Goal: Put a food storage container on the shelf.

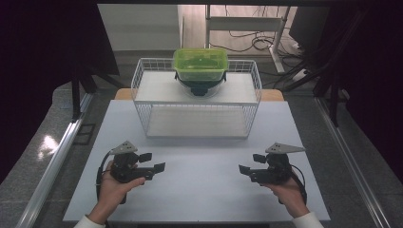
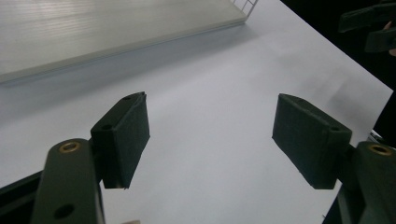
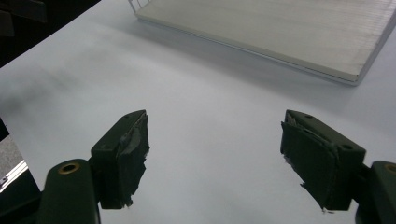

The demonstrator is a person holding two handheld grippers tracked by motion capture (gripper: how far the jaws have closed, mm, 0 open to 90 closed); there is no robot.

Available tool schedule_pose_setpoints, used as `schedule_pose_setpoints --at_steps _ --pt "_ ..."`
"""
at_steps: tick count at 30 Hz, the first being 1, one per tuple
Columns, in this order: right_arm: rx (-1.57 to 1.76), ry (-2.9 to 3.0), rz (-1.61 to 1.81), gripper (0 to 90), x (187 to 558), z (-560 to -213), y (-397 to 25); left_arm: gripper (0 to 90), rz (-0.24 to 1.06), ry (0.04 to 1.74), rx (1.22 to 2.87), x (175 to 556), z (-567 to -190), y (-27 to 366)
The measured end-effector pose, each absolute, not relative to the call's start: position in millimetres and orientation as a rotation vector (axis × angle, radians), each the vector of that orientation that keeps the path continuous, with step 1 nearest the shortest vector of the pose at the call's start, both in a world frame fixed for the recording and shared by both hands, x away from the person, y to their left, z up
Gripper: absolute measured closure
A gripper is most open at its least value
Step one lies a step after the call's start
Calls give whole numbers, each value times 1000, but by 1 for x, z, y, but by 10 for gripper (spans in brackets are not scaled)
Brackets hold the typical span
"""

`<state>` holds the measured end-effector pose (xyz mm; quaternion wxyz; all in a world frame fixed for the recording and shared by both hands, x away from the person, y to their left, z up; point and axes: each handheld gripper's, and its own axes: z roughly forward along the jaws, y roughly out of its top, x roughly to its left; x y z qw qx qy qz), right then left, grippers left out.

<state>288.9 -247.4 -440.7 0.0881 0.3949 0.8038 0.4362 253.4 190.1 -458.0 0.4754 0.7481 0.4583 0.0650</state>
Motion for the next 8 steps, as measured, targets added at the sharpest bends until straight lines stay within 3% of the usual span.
schedule_pose_setpoints --at_steps 8 --pt "1166 2359 1316 196 287 -439 -252 246 199 1151 1848 253 -468 193"
